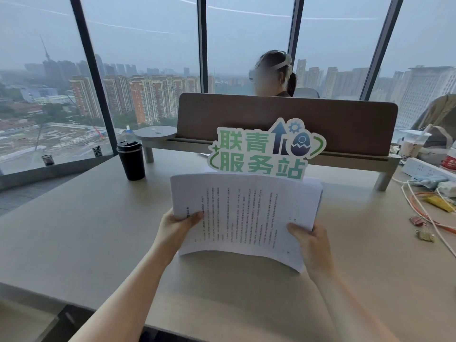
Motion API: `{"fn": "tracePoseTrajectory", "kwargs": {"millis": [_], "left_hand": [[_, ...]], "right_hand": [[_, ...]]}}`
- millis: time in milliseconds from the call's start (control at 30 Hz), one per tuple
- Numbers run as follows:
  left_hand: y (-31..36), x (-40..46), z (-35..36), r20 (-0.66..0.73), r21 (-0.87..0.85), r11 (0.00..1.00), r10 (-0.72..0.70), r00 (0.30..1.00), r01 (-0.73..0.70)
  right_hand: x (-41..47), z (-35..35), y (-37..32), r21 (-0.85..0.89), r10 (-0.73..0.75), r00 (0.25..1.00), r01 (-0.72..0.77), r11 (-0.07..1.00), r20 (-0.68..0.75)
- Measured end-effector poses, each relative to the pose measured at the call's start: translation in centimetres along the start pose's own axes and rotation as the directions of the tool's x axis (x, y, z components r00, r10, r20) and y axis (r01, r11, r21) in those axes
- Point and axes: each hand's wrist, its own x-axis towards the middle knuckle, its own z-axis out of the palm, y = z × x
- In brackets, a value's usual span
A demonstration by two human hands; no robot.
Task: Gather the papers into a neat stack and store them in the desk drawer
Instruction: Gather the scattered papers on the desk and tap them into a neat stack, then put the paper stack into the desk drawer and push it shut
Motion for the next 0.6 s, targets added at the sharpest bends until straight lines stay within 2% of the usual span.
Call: {"fn": "tracePoseTrajectory", "kwargs": {"millis": [100,300,600], "left_hand": [[-2.1,-0.9,-0.5,0.000,-0.008,0.999,-0.032,0.999,0.032],[-3.4,-1.8,-1.2,-0.024,0.008,0.998,-0.061,0.998,0.061],[-1.4,-4.1,-8.0,-0.207,0.021,1.000,-0.004,0.978,0.009]], "right_hand": [[-0.6,0.0,2.3,-0.063,0.063,0.997,-0.060,0.996,0.040],[-1.3,0.1,3.1,-0.197,0.059,0.998,-0.050,0.979,0.039],[-1.8,7.0,1.4,-0.264,0.030,0.992,0.003,0.965,0.121]]}}
